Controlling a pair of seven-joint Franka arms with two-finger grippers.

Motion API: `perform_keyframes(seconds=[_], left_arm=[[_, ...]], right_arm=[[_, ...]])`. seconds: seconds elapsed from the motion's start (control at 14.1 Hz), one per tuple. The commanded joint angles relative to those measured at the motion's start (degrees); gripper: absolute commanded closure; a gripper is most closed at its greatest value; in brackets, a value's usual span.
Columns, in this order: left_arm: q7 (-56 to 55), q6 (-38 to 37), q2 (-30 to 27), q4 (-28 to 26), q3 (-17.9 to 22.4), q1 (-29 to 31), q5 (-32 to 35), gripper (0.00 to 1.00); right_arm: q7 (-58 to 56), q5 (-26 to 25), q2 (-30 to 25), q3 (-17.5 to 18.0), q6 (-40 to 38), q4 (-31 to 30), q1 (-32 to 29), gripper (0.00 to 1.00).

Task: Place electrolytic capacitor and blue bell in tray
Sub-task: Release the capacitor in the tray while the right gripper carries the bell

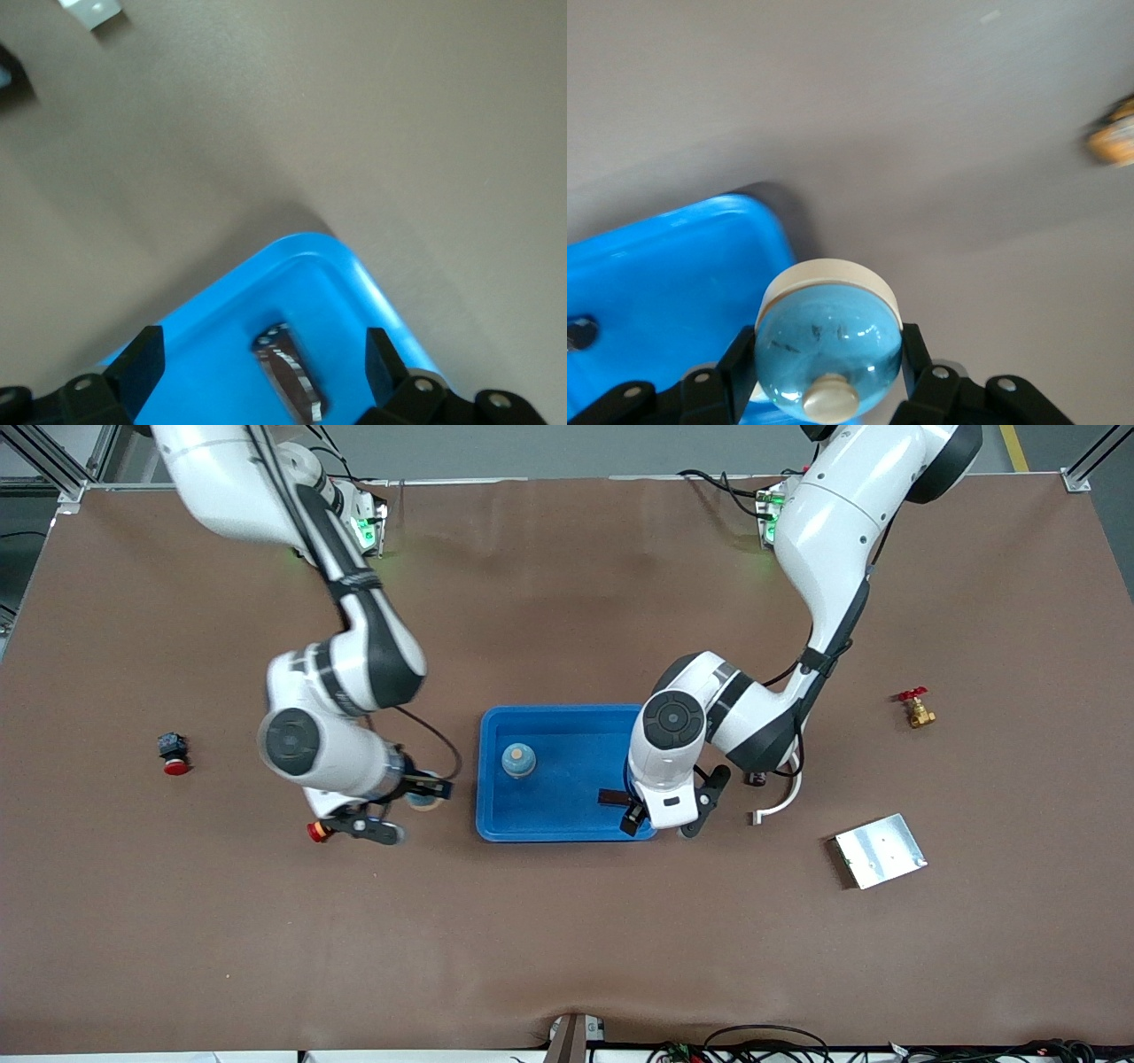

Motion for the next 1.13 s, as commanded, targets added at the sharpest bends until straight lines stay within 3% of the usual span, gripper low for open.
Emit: perform_keyframes(seconds=[0.0,0.5,0.71,1.06], left_arm=[[11.5,-0.06,-5.82,-7.54,-0.56,2.91,1.36,0.0],[33.33,2.31,-11.46,-14.5,-0.73,6.0,1.27,0.0],[43.69,2.32,-11.99,-15.21,-0.73,6.09,0.58,0.0],[50.66,3.01,-12.08,-15.91,-0.73,7.06,1.1,0.0]], right_arm=[[6.39,0.09,4.93,0.84,4.04,3.92,2.04,1.0],[11.33,-2.37,8.54,5.06,11.08,4.1,2.13,1.0],[12.22,-2.46,9.33,5.24,11.8,4.45,2.39,1.0],[13.89,-3.69,10.82,5.68,13.56,4.36,3.1,1.0]])
